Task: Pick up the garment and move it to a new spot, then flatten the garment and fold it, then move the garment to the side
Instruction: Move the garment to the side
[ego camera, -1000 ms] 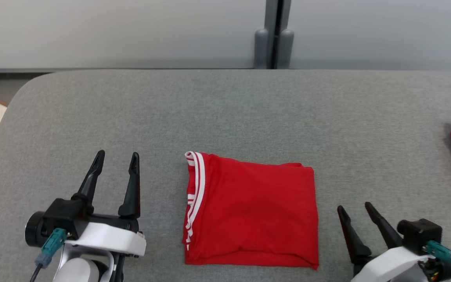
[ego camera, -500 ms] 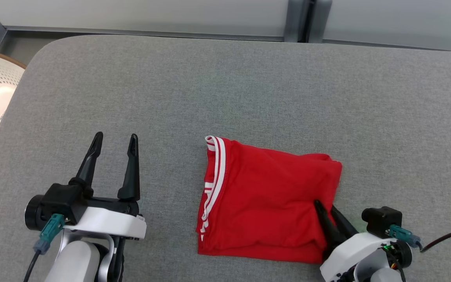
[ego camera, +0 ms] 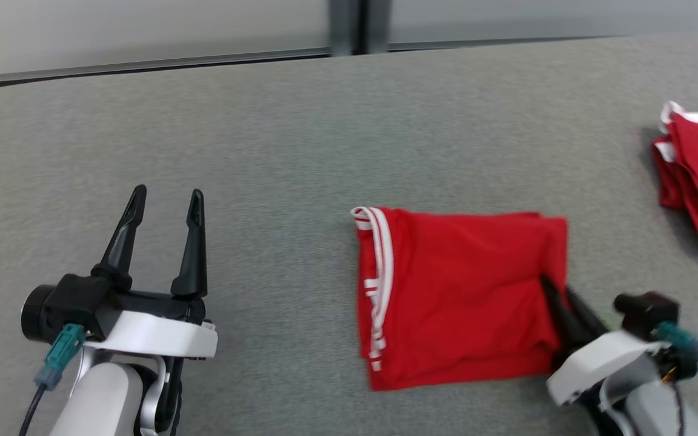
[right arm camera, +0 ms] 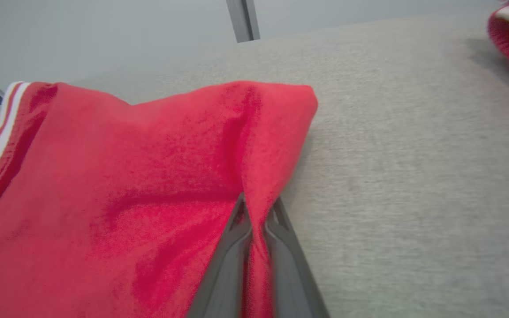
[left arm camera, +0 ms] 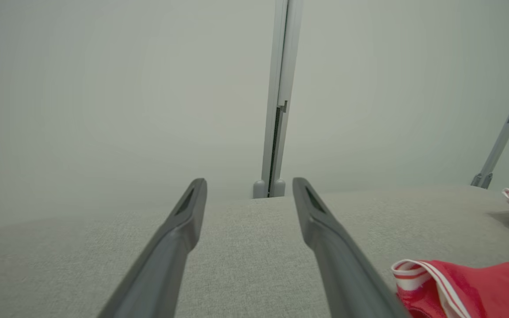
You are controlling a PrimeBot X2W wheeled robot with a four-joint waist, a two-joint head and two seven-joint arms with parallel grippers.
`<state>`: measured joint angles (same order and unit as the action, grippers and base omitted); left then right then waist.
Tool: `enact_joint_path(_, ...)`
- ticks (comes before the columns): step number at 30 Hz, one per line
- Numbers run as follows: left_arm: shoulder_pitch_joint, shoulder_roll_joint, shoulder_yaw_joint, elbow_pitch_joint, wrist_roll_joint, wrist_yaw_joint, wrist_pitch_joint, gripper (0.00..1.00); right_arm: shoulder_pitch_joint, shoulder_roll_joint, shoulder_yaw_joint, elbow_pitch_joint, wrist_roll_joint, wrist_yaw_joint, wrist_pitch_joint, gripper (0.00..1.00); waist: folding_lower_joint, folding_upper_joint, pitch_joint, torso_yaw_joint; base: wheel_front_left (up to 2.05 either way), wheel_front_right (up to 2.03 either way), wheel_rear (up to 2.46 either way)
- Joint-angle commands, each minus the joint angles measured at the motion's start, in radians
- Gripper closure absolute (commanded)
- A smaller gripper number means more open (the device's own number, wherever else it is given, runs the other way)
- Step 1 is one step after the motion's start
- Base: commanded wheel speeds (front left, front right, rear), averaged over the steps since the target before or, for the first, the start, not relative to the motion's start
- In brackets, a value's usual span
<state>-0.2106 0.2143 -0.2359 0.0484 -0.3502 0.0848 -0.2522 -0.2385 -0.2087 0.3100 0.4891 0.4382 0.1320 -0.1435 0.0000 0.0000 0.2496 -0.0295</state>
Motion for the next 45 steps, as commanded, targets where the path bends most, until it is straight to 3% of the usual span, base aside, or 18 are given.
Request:
enact_joint_path(1,-0.022,0.011,0.001,-0.008,0.009,-0.001,0.004,0.0,-0.032,-0.02,-0.012,-0.013,-0.006,-0.003,-0.008,1.0,0.0,0.0,0.025,-0.075,0.0,0.0,0.0)
enact_joint_path(10,-0.089,0.053,0.004,-0.061,0.034,0.005,0.047,0.0,-0.285,-0.176,-0.058,-0.043,-0.039,-0.002,0.023,1.0,0.0,0.0,0.12,-0.183,0.0,0.0,0.0)
enact_joint_path(14,-0.121,0.067,-0.009,-0.078,0.044,-0.005,0.064,0.0,-0.354,-0.275,-0.089,-0.025,-0.046,-0.002,0.025,1.0,0.0,0.0,0.148,-0.172,0.0,0.0,0.0)
enact_joint_path(23,-0.179,0.104,-0.005,-0.152,0.064,-0.006,0.103,0.0,-0.451,-0.432,-0.214,0.053,-0.037,-0.002,0.033,1.0,0.0,0.0,0.239,-0.157,0.0,0.0,0.0)
enact_joint_path(28,-0.218,0.113,-0.016,-0.21,0.078,-0.009,0.124,0.0,-0.534,-0.466,-0.251,0.172,-0.029,-0.002,0.044,1.0,0.0,0.0,0.323,-0.137,0.0,0.0,0.0)
enact_joint_path(31,-0.236,0.118,-0.025,-0.223,0.084,-0.013,0.132,0.0,-0.57,-0.453,-0.263,0.263,-0.02,-0.002,0.043,1.0,0.0,0.0,0.36,-0.127,0.0,0.0,0.0)
enact_joint_path(32,-0.241,0.121,-0.027,-0.224,0.086,-0.015,0.133,0.0,-0.582,-0.448,-0.273,0.303,-0.019,-0.002,0.046,0.54,0.0,0.0,0.37,-0.126,0.0,0.0,0.0)
enact_joint_path(33,-0.245,0.122,-0.029,-0.223,0.088,-0.017,0.133,0.0,-0.59,-0.435,-0.287,0.341,-0.02,-0.002,0.046,0.0,0.0,0.0,0.377,-0.125,0.0,0.0,0.0)
enact_joint_path(39,-0.241,0.129,-0.035,-0.21,0.094,-0.011,0.13,0.0,-0.588,-0.366,-0.31,0.482,-0.012,-0.002,-0.032,0.0,0.0,0.0,0.368,-0.142,0.0,0.0,0.0)
enact_joint_path(45,-0.188,0.137,-0.025,-0.182,0.077,0.003,0.121,0.0,-0.536,-0.291,-0.284,0.472,0.018,-0.002,-0.109,0.0,0.0,0.0,0.29,-0.193,0.0,0.0,0.0)
